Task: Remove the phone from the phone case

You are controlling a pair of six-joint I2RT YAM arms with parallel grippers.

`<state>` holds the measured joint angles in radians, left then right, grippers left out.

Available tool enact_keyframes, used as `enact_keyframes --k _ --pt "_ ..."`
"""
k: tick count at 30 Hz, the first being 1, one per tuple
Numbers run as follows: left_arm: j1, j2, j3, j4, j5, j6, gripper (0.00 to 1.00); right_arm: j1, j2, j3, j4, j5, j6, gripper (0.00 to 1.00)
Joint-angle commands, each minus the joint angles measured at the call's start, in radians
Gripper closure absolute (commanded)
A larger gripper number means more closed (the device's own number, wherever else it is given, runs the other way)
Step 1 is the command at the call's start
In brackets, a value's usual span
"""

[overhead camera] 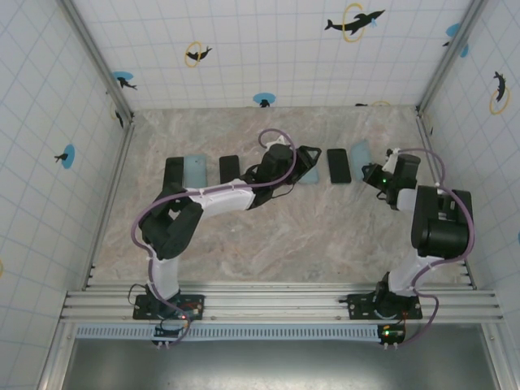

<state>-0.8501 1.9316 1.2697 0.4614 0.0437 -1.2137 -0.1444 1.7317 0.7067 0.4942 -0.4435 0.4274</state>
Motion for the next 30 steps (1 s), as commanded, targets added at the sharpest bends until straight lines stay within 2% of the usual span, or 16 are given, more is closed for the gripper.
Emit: enact_keyframes --k 1,9,15,20,25,30 --pt "0.011 -0.055 -0.026 0.02 0.022 0.035 0.37 -0.005 0.043 0.057 -0.029 -0.042 -0.023 0.93" --pt "0.033 -0.076 -0.056 0.037 0.039 0.026 0.37 -0.023 0.107 0.1 -0.057 -0.046 -0.03 0.9" --pt "0.046 -0.074 -0.066 0.049 0.057 0.017 0.36 -0.031 0.117 0.104 -0.078 -0.039 -0.043 0.79" --pt "0.051 -0.074 -0.071 0.053 0.07 0.013 0.36 -0.031 0.095 0.115 -0.12 0.008 -0.078 0.63" --pt "0.057 -0.087 -0.088 0.057 0.07 0.016 0.35 -0.031 0.071 0.137 -0.173 0.1 -0.134 0.56" --pt "0.063 -0.095 -0.101 0.057 0.077 0.017 0.35 -0.028 0.071 0.177 -0.219 0.141 -0.181 0.51"
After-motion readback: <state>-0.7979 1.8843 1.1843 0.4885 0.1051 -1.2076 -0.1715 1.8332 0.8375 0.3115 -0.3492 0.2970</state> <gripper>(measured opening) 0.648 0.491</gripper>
